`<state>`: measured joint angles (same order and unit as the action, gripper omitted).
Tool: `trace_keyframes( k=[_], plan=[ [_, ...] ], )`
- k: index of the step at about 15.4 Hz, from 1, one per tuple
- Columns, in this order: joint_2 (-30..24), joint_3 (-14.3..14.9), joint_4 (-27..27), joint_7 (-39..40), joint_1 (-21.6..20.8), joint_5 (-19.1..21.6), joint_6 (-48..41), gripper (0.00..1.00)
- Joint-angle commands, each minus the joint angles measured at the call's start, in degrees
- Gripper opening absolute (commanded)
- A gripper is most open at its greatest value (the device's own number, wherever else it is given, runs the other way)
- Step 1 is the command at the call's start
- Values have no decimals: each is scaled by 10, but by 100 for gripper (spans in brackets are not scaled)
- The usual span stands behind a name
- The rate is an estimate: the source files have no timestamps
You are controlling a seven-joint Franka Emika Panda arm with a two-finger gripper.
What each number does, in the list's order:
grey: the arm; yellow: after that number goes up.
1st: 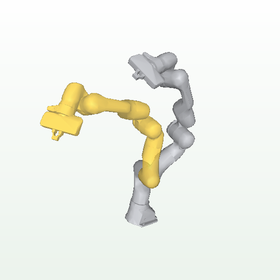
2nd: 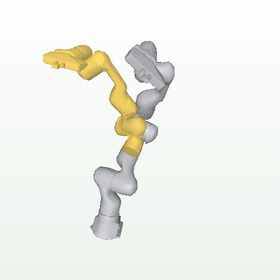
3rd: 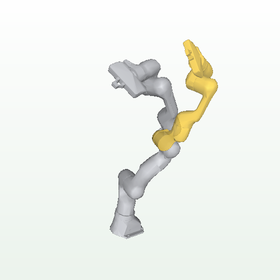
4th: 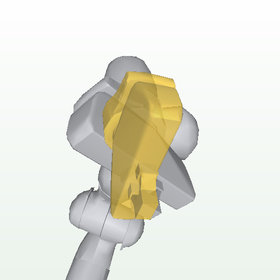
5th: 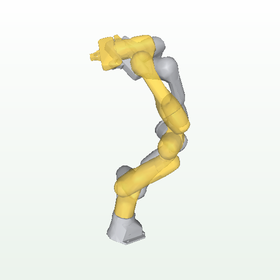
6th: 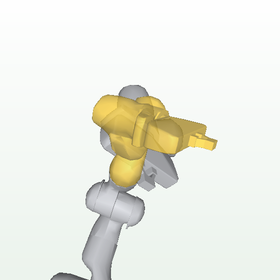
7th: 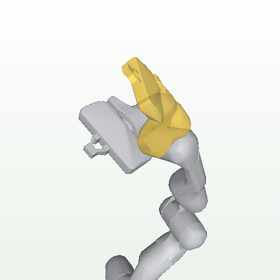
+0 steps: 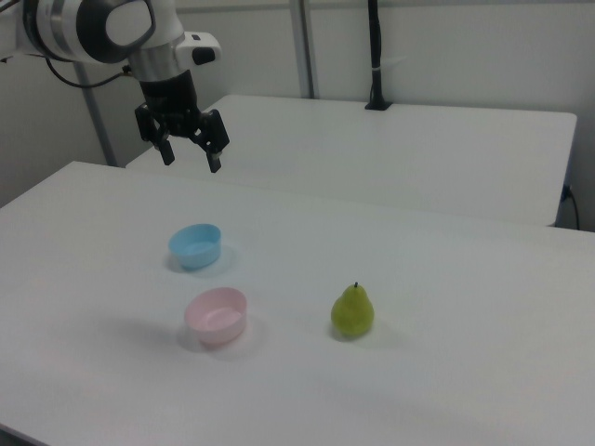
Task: Place the pear in the bowl
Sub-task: 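Move the open gripper over the green pear and lower it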
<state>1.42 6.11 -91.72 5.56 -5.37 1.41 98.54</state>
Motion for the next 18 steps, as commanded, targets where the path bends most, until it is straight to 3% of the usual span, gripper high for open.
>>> trace_keyframes(
  k=[1, 6, 8, 11, 15, 18],
  plan=[
    [-15, 6, -17, 50, 6, 4, -2, 100],
    [10, 0, -14, 275, 55, 0, -5, 100],
    [39, 0, 11, 292, 76, -13, -5, 100],
    [74, 7, 14, 297, 94, -64, 16, 100],
    [97, 22, -7, 300, 131, -55, 92, 100],
    [132, 31, -54, 300, 142, -52, 200, 100]
  ],
)
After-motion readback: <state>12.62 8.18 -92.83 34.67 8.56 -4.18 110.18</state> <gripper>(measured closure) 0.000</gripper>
